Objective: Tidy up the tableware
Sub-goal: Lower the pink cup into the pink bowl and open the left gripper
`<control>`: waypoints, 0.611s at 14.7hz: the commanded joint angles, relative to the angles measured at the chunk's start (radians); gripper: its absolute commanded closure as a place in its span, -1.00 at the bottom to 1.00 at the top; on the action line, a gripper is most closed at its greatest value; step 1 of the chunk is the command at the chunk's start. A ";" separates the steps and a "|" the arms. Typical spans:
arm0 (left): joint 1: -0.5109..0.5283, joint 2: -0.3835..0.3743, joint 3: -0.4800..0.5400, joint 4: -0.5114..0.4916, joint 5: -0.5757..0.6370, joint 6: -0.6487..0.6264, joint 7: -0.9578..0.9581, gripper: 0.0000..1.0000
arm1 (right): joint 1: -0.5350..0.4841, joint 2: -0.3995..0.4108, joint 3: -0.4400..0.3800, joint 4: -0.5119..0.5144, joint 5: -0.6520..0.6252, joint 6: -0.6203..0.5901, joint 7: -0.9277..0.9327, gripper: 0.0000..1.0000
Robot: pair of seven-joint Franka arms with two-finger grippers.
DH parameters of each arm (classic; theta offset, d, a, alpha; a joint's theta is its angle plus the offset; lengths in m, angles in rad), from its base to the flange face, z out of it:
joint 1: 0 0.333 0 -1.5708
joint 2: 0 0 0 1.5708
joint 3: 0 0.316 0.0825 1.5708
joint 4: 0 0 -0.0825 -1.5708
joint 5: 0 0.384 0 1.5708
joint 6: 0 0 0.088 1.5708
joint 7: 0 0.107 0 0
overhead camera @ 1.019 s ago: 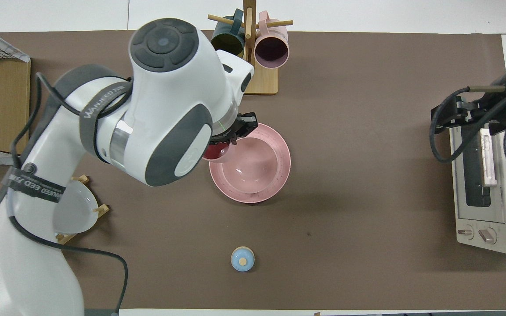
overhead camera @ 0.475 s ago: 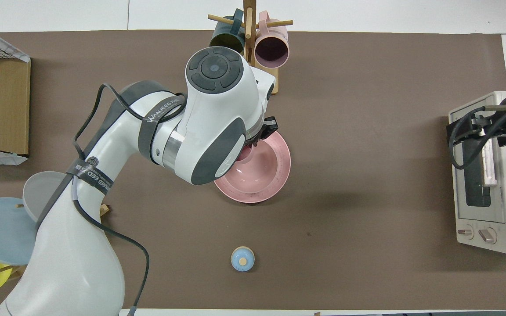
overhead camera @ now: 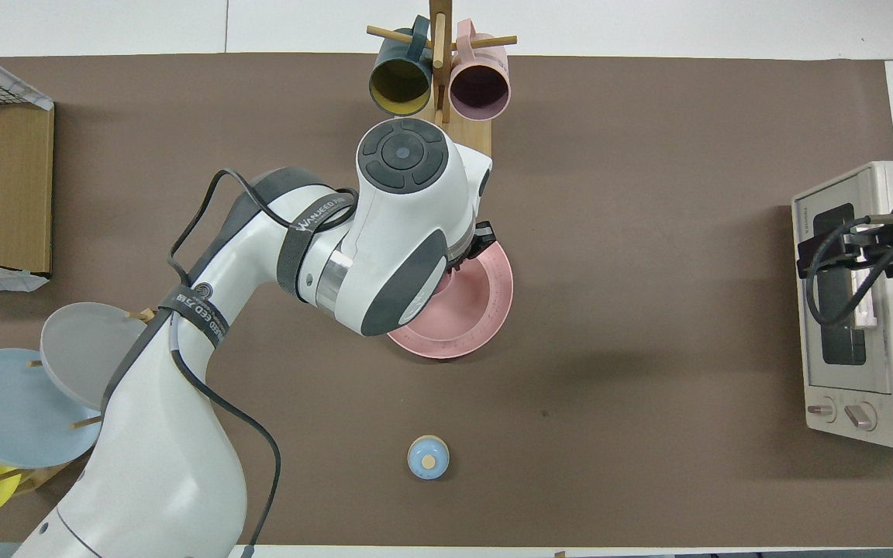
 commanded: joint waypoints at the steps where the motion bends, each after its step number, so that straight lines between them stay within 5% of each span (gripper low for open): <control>1: -0.014 -0.009 0.014 -0.064 -0.003 0.074 -0.017 1.00 | -0.013 -0.026 -0.001 -0.036 0.024 0.032 -0.032 -1.00; 7: -0.014 -0.009 0.014 -0.089 0.001 0.116 -0.012 1.00 | -0.030 -0.015 -0.007 -0.004 0.024 0.035 -0.058 -1.00; 9: -0.014 -0.009 0.014 -0.092 0.020 0.116 -0.012 -0.66 | -0.048 -0.004 -0.002 0.010 0.024 0.027 -0.058 -1.00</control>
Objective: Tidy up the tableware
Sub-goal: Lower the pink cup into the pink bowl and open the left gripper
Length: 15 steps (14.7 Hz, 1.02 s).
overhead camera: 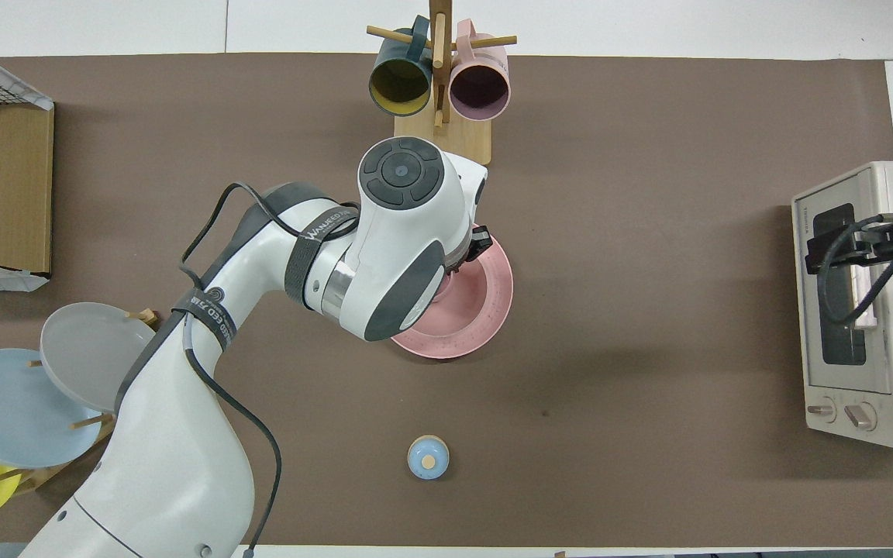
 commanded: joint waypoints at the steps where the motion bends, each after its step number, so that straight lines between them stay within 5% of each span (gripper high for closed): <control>1: -0.016 -0.010 0.014 -0.026 0.028 0.022 -0.011 -1.00 | -0.034 -0.001 0.006 0.006 0.024 0.003 -0.034 -1.00; 6: -0.022 -0.041 0.014 -0.016 0.028 -0.035 -0.004 -1.00 | -0.037 -0.006 0.003 0.006 0.023 0.016 -0.028 -1.00; 10: -0.005 -0.148 0.024 -0.009 0.026 -0.165 0.020 -1.00 | -0.042 -0.007 0.000 0.012 0.023 -0.005 -0.036 -1.00; 15: 0.195 -0.288 0.024 -0.003 0.028 -0.349 0.252 -1.00 | -0.028 -0.003 -0.009 0.055 0.024 -0.017 -0.028 -1.00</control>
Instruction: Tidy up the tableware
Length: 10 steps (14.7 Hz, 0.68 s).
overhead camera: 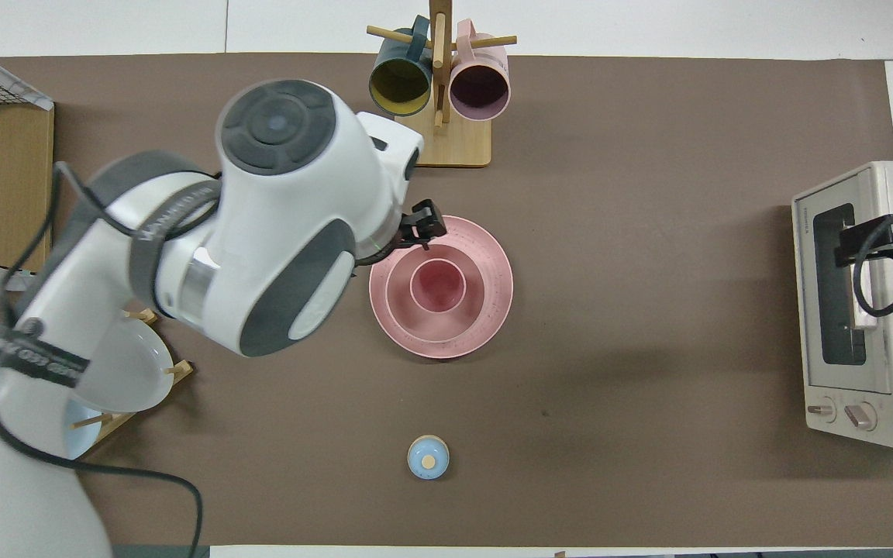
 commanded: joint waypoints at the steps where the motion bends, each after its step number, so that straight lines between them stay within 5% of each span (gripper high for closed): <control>1: 0.166 -0.098 -0.004 -0.022 0.005 -0.113 0.222 -1.00 | 0.000 -0.002 -0.005 0.031 0.024 -0.023 -0.025 -1.00; 6: 0.473 -0.189 -0.001 -0.056 0.018 -0.235 0.674 -1.00 | 0.000 -0.004 -0.005 0.031 0.022 -0.026 -0.027 -1.00; 10: 0.528 -0.288 -0.002 -0.201 0.045 -0.167 0.747 -1.00 | 0.001 -0.007 -0.003 0.031 0.022 -0.018 -0.025 -1.00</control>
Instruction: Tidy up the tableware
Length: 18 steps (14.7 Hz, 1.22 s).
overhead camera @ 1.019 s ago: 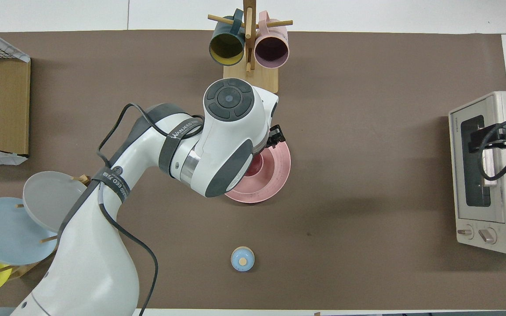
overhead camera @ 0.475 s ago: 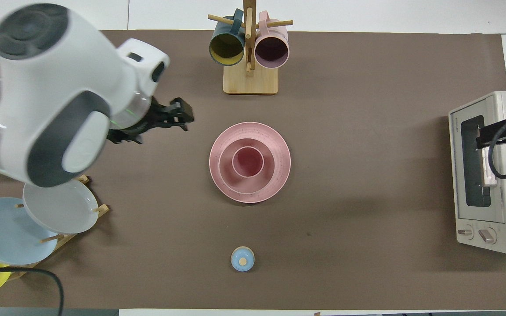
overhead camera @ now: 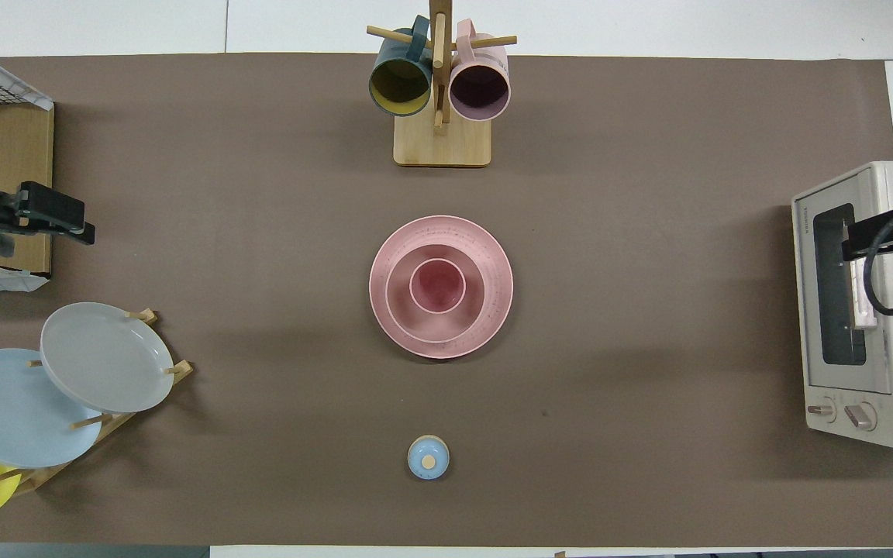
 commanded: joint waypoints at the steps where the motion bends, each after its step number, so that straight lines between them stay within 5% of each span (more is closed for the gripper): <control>1: -0.006 -0.095 -0.019 -0.128 0.049 0.073 0.010 -1.00 | -0.003 -0.011 -0.003 0.004 0.022 -0.011 -0.024 -1.00; 8: -0.048 -0.087 -0.009 0.022 0.086 -0.109 0.010 -1.00 | -0.002 -0.019 -0.003 -0.002 0.022 -0.019 -0.025 -1.00; 18: -0.040 -0.122 -0.006 -0.030 0.067 -0.096 0.002 -1.00 | -0.002 -0.019 -0.003 -0.002 0.022 -0.021 -0.025 -1.00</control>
